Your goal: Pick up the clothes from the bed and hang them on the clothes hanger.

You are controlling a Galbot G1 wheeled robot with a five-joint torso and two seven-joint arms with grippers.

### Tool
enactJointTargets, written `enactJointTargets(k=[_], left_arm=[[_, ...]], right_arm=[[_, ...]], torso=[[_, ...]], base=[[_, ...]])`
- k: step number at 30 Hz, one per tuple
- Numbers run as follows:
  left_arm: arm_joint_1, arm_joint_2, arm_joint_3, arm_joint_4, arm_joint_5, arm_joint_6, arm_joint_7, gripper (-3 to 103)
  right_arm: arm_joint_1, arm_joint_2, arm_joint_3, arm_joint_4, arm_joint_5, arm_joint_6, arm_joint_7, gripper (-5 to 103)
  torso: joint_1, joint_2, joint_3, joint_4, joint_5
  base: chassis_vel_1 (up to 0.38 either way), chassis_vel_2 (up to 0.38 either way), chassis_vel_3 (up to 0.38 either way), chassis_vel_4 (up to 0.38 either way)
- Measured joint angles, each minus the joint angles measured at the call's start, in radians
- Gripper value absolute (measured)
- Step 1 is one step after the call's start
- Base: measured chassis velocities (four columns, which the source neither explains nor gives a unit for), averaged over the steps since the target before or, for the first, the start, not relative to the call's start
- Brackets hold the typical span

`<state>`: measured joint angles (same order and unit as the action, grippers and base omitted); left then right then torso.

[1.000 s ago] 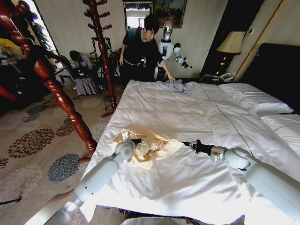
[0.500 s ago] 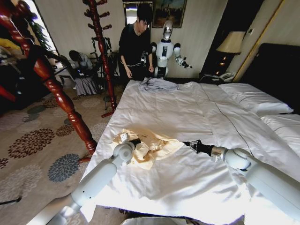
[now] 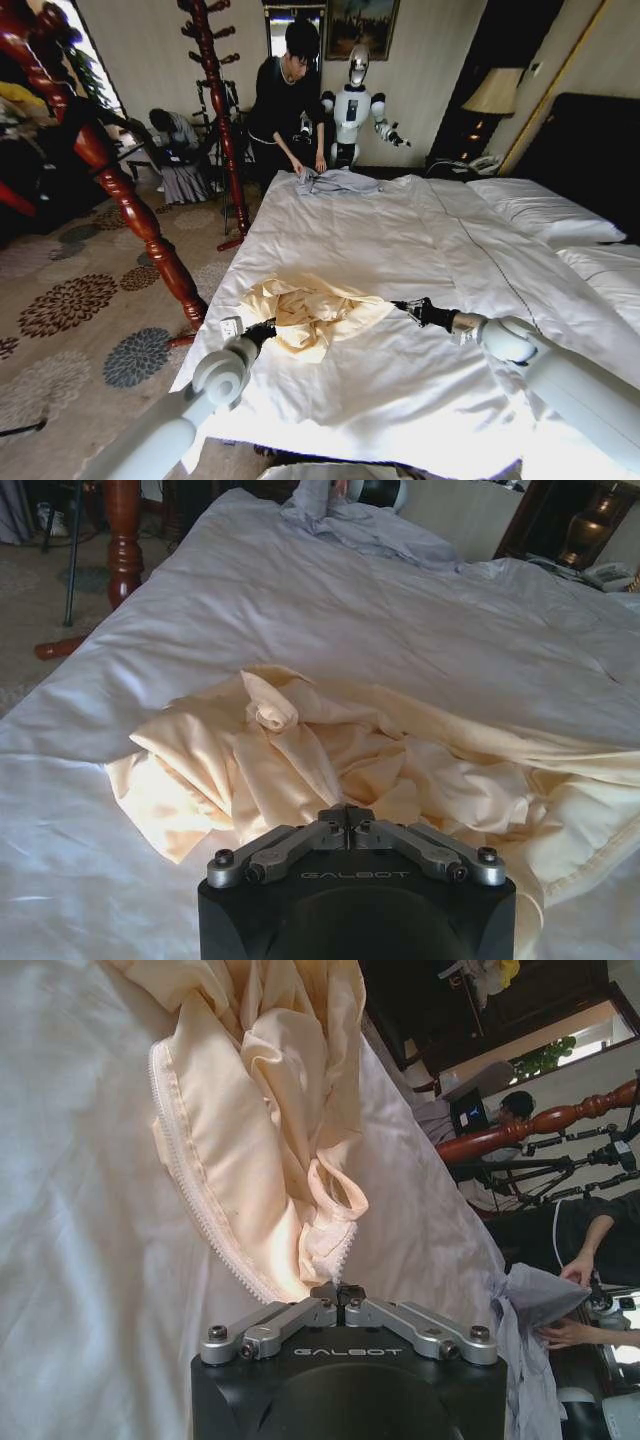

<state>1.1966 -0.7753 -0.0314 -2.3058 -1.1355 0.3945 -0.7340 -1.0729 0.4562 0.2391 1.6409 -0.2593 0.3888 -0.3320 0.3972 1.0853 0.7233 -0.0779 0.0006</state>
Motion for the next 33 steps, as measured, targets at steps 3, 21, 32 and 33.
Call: enactJointTargets(k=[3, 21, 32, 33], left_arm=[[0.085, 0.025, -0.03, -0.04, 0.012, -0.001, 0.003, 0], [0.403, 0.088, -0.067, -0.094, 0.239, -0.022, 0.07, -1], [0.414, 0.161, -0.098, -0.17, 0.194, 0.003, 0.022, 36], [0.419, 0.169, -0.1, -0.182, 0.195, 0.002, 0.016, 42]], right_arm=[[0.002, 0.003, 0.0, -0.001, 0.002, -0.001, 0.001, 0], [0.002, 0.023, -0.006, -0.019, 0.001, 0.001, 0.005, 0], [-0.008, 0.023, 0.001, -0.023, -0.008, 0.004, 0.011, 0], [-0.005, 0.025, 0.001, -0.026, -0.01, 0.005, 0.012, 0]], torso=[[0.0, 0.0, 0.0, 0.0002, -0.0009], [0.0, 0.0, 0.0, 0.0, -0.0005], [0.0, 0.0, 0.0, 0.0, -0.0005], [0.0, 0.0, 0.0, 0.0003, -0.0004]], base=[[0.0, 0.0, 0.0, 0.0], [0.0, 0.0, 0.0, 0.0], [0.0, 0.0, 0.0, 0.0], [0.0, 0.0, 0.0, 0.0]])
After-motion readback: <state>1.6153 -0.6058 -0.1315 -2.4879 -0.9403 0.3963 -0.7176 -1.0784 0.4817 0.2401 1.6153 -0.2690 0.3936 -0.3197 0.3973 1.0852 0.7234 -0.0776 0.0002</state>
